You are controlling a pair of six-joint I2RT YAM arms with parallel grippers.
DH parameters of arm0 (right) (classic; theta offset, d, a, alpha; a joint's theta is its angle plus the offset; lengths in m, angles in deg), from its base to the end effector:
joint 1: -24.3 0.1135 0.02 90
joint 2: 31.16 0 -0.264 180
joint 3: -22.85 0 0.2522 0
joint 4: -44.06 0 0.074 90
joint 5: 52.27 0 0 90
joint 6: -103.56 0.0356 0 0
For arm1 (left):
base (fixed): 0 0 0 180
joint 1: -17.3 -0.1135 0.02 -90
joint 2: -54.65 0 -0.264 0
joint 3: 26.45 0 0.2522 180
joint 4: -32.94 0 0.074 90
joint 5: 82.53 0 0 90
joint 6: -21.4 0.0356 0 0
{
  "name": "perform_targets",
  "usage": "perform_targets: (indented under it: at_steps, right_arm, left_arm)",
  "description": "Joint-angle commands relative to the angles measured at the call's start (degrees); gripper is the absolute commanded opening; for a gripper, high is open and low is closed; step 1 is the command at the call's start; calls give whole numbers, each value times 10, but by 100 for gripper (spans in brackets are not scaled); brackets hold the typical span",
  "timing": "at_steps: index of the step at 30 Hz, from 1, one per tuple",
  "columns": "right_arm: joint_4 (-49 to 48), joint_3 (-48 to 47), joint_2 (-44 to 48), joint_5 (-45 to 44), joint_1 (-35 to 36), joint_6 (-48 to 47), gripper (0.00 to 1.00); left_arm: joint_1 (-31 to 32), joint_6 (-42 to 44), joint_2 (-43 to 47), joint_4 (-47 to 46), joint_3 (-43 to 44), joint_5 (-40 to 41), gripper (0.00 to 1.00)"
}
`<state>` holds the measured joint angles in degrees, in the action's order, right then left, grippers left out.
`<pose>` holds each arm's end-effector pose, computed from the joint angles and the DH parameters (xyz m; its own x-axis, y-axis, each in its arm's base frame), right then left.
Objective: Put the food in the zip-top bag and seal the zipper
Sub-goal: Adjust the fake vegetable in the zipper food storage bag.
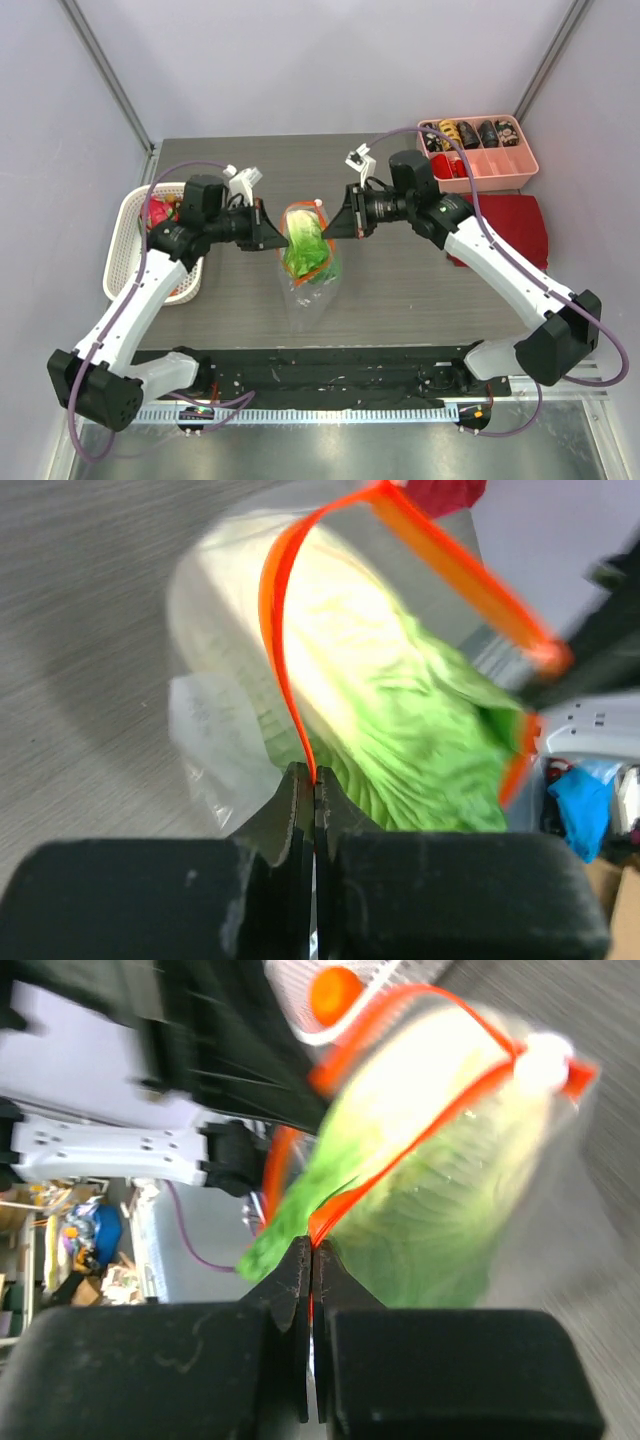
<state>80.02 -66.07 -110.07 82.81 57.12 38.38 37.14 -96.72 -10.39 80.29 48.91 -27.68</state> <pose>0.2441 0.1874 0.3730 -0.7190 -0.1110 -0.6861 -0.6786 0.3249 0.6587 0.2179 -0.1004 0.3359 -0.8342 -0.1087 -0.5407 0.3590 0.6371 -0.6821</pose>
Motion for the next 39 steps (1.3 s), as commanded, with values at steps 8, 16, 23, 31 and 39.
perform_targets:
  at_steps: [8, 16, 23, 31, 39]
  right_arm:
    - [48, 46, 68, -68, 31, -73, 1]
    - [104, -18, 67, -39, 36, -97, 1]
    - [93, -6, 40, -58, 12, -105, 1]
    - [57, 17, 26, -69, 13, -107, 1]
    - [42, 35, 30, -199, 13, -152, 30]
  left_arm:
    - [126, 169, -73, 186, 116, 125, 0]
    - [115, 143, 36, 112, 140, 49, 0]
    - [71, 131, -11, 105, 144, -23, 0]
    - [88, 147, -57, 153, 94, 94, 0]
    - [100, 151, -31, 49, 54, 9, 0]
